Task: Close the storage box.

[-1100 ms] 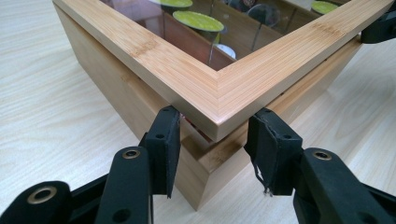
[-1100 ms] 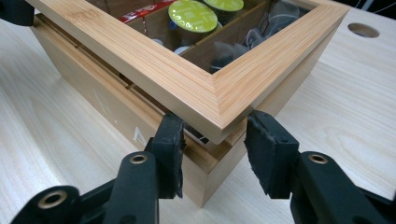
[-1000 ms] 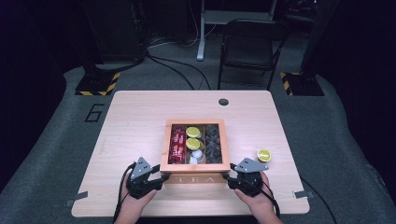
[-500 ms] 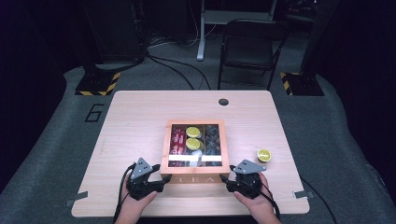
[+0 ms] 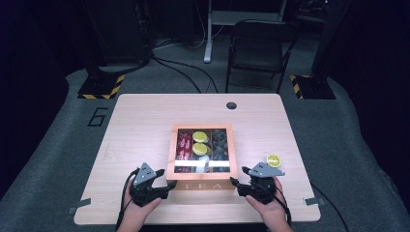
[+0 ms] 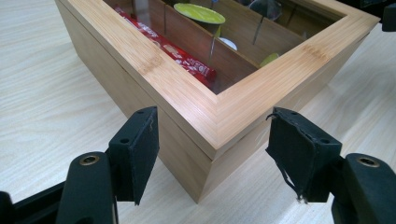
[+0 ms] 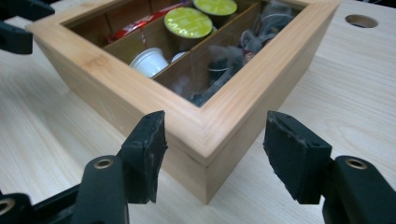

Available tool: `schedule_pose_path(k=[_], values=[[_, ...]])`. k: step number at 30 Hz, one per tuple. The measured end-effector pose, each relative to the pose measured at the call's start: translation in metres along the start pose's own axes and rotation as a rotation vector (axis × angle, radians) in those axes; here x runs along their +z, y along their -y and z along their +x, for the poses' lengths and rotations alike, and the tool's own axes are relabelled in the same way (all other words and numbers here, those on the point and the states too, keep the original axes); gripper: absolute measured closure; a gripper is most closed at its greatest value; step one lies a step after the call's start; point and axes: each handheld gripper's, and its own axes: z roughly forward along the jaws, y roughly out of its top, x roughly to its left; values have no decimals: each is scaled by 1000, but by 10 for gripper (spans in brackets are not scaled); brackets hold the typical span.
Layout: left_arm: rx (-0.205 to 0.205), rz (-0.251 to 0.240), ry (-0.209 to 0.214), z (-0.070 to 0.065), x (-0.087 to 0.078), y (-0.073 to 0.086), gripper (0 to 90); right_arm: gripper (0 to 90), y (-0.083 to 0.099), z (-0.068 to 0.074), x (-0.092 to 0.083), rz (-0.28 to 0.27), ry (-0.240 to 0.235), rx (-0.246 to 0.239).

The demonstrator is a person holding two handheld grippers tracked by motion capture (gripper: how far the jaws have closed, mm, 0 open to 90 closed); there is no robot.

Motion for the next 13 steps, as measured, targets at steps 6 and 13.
schedule_pose_path(k=[6, 13], values=[[-10, -8, 15, 4, -1, 0, 337, 369, -1, -10, -7, -44, -14, 19], [7, 5, 19, 3, 1, 0, 332, 358, 2, -10, -4, -27, -24, 3]])
